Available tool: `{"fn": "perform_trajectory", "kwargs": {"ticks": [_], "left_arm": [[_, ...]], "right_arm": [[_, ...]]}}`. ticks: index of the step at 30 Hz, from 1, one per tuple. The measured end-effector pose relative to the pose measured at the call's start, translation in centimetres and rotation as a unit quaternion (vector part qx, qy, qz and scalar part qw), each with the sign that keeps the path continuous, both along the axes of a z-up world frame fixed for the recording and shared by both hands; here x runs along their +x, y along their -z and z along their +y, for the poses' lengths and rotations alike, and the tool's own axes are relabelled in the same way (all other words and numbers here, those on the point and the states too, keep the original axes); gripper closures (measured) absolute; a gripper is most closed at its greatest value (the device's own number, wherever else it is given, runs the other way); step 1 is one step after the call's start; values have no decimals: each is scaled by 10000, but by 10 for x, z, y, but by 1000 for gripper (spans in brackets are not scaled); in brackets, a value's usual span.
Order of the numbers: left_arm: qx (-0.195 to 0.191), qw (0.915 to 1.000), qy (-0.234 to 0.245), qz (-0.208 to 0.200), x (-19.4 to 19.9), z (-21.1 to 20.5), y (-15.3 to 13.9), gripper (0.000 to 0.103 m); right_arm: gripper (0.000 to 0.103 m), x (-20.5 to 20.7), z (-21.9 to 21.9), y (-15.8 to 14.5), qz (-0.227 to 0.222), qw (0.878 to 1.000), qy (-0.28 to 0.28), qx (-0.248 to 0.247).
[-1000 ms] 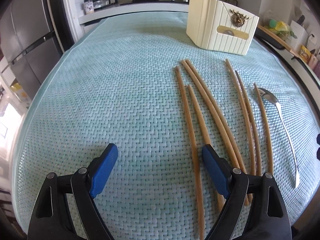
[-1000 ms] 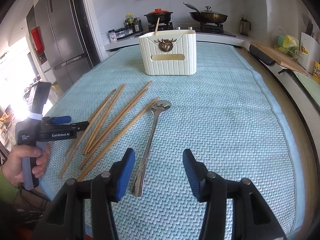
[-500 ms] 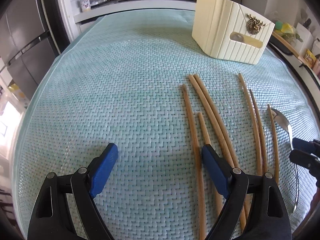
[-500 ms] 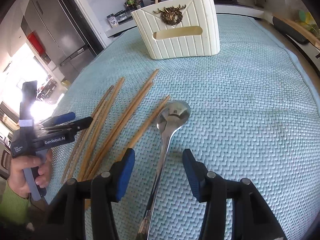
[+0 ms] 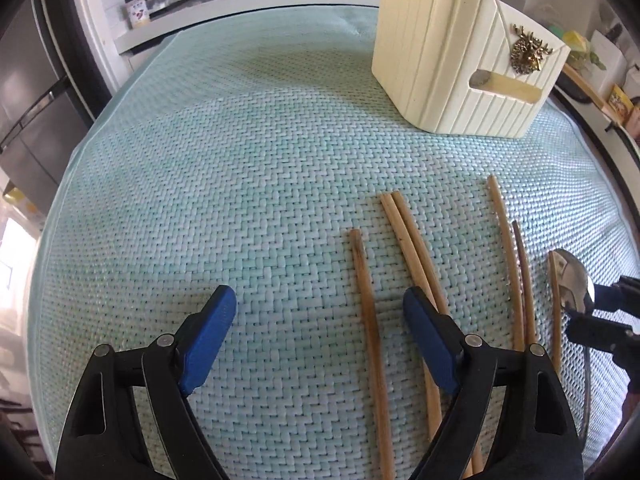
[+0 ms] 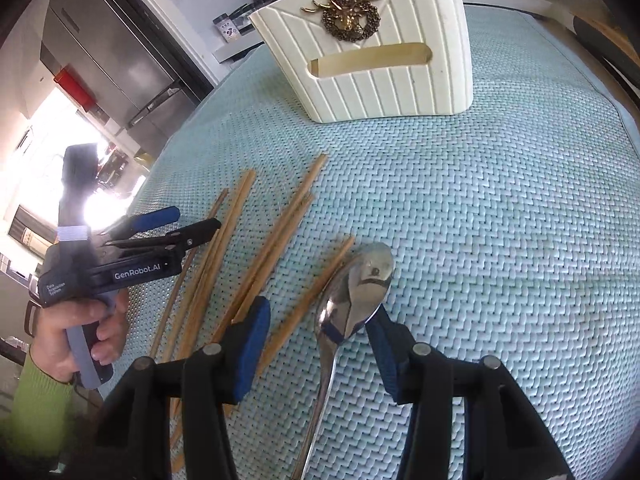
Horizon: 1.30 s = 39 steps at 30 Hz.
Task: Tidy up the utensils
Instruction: 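Grasp a chopstick with the left tool while the right tool grasps the second spoon, then lift both utensils over the cream caddy and release them inside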
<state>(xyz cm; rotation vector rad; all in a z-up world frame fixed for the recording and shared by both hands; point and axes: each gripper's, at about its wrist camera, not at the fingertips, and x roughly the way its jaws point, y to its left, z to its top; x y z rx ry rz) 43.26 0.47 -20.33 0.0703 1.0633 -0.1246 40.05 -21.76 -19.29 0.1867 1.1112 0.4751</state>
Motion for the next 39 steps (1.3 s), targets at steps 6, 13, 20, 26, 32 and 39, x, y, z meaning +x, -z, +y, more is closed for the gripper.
{"fn": "perform_trajectory", "kwargs": {"ticks": [6, 13, 20, 26, 32, 39], "left_arm": [[24, 9996, 294, 4, -10, -17, -5, 53], [-200, 9987, 462, 5, -18, -21, -9, 97], [-642, 9972, 331, -204, -22, -6, -17, 100], [-907, 9934, 284, -650, -37, 5, -53, 100], [-1218, 9849, 268, -1197, -63, 20, -98, 100], [-1473, 9732, 303, -1738, -91, 33, -139, 100]], "right_arm": [[85, 19, 6, 4, 119, 9999, -2, -43], [93, 24, -9, 2, 218, 9994, 138, 235], [97, 4, -31, -22, -96, 9987, 239, 440], [97, -9, -41, -48, -413, 9969, 306, 600], [97, -31, -50, -77, -775, 9933, 350, 776], [97, -70, -56, -116, -1331, 9876, 259, 790]]}}
